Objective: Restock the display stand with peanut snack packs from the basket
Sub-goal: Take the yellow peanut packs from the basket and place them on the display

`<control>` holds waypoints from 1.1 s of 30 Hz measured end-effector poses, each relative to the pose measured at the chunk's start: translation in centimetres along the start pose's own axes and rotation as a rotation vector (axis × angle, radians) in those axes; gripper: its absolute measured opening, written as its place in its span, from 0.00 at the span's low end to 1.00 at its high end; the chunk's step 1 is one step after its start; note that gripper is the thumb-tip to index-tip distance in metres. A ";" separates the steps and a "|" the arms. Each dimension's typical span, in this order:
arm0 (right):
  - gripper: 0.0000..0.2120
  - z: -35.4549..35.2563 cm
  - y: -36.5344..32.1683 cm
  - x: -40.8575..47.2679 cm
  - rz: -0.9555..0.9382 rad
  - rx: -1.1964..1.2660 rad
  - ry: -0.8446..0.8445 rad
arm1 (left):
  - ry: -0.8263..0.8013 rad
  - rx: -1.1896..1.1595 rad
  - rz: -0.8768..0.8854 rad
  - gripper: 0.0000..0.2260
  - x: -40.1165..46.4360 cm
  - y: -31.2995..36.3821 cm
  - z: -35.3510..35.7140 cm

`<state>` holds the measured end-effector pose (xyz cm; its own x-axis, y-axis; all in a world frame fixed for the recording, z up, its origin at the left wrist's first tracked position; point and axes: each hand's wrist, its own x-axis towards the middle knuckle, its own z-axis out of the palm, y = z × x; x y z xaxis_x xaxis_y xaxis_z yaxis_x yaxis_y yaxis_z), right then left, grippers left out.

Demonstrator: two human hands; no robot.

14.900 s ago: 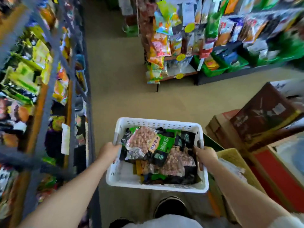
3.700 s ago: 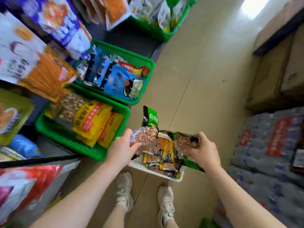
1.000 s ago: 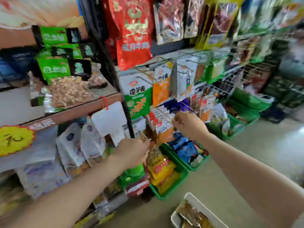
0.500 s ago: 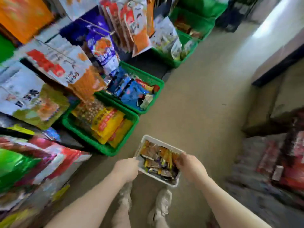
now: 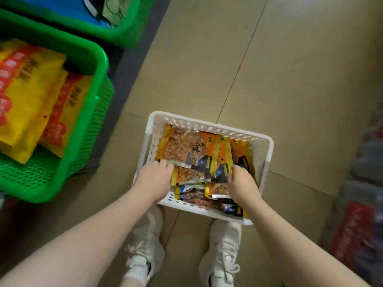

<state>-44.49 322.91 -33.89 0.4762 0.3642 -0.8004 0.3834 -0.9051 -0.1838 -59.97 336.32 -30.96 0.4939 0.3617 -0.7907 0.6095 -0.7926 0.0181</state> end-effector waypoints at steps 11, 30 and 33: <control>0.14 4.8 0.1 7.3 0.325 0.574 0.073 | 0.032 0.183 0.182 0.28 12.7 -1.3 -0.5; 0.22 2.8 -0.3 3.6 0.198 1.422 0.025 | -0.134 0.078 -0.043 0.43 13.6 0.0 2.6; 0.31 5.1 -1.6 2.7 0.169 1.228 -0.089 | -0.113 0.070 -0.026 0.38 12.5 -1.1 2.8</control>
<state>-47.89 324.25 -38.64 0.3742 0.2503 -0.8929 -0.6945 -0.5625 -0.4487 -56.19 340.42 -42.58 0.4035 0.3281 -0.8541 0.5745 -0.8174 -0.0426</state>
